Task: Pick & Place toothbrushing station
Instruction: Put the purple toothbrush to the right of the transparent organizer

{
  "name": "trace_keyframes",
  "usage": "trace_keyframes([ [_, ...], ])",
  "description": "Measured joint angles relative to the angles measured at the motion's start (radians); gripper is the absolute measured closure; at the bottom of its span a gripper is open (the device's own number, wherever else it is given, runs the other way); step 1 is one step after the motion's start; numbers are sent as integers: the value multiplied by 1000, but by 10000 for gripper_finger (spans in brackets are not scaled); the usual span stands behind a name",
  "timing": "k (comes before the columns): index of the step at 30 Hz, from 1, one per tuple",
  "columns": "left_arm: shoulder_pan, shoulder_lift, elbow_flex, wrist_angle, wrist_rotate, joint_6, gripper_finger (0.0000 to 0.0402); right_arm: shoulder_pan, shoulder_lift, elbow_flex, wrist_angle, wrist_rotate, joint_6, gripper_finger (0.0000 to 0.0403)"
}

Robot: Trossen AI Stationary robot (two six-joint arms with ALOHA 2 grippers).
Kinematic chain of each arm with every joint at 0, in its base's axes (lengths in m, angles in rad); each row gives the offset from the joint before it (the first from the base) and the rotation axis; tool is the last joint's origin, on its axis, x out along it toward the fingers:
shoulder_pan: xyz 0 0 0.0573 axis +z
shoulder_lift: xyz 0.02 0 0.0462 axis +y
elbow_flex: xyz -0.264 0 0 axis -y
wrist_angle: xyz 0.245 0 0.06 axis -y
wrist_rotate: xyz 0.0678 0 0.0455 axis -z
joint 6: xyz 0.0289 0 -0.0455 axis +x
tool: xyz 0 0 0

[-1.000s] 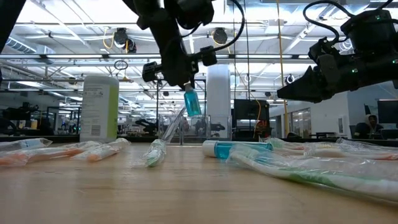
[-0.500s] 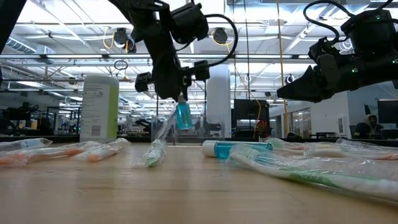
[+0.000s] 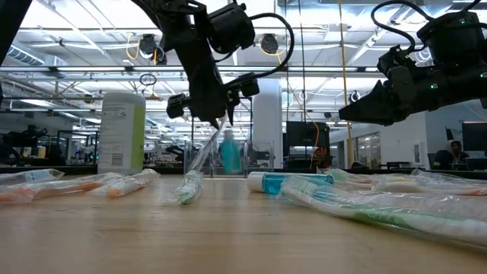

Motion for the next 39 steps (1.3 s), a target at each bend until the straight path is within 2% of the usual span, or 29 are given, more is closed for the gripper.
trace_keyframes([
  [6, -2, 0, 0, 2, 67, -17, 244, 0, 0, 0, -2, 0, 0, 273],
  [11, -9, 0, 0, 72, 68, -164, 243, 0, 0, 0, -3, 0, 0, 273],
  [17, -25, -17, 28, 97, 66, -259, 243, 0, 0, 0, -3, 0, 0, 273],
  [24, -36, -155, 51, 87, 113, -407, 243, 0, 0, 0, 8, -3, 25, 273],
  [26, -37, -219, 51, 70, 140, -551, 243, 0, 0, 0, 12, -3, 27, 273],
  [31, -26, -390, 51, 10, 206, -1160, 243, 7, 3, 20, 27, -4, 37, 273],
  [33, 0, -464, 53, -61, 281, -1354, 243, 30, 19, 54, -25, -3, 5, 273],
  [37, 74, -580, 51, -210, 477, -1556, 243, 99, 91, 182, -64, -2, -49, 273],
  [39, 110, -634, 50, -272, 531, -1618, 243, 125, 150, 244, -128, 35, -60, 273],
])
